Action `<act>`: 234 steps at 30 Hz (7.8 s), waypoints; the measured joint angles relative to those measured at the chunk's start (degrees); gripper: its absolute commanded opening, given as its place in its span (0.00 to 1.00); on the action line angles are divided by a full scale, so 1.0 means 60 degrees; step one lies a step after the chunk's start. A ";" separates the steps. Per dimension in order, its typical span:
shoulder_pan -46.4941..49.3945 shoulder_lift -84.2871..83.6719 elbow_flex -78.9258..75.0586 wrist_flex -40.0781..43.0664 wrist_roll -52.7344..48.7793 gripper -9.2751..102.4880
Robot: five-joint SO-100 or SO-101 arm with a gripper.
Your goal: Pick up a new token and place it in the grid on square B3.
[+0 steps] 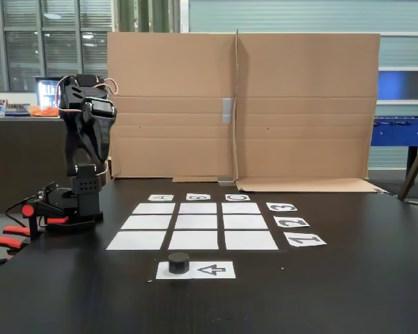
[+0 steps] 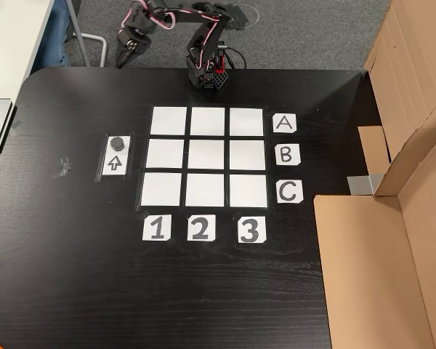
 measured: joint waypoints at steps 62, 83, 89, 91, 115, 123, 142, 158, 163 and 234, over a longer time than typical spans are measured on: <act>-0.1992 -1.2100 -1.1030 0.5083 -0.1128 0.53; -0.2769 -1.4092 -1.2363 0.5127 -0.0557 0.54; -0.2783 -1.4663 -1.2935 0.5127 -0.0278 0.54; -0.2783 -1.4883 -1.3125 0.5127 -0.0176 0.54; -0.2783 -1.6128 -1.4429 0.5156 0.0894 0.08; -0.2754 -1.6011 -1.4385 0.5156 0.0894 0.08; -0.2534 -1.2583 -1.2671 0.5347 0.0894 0.08; -0.4541 -1.1074 -1.0415 0.5347 0.1143 0.08; -0.5581 -1.0708 -0.9961 0.5347 0.1436 0.08; -1.4810 -1.2891 -0.8818 0.4233 0.4365 0.37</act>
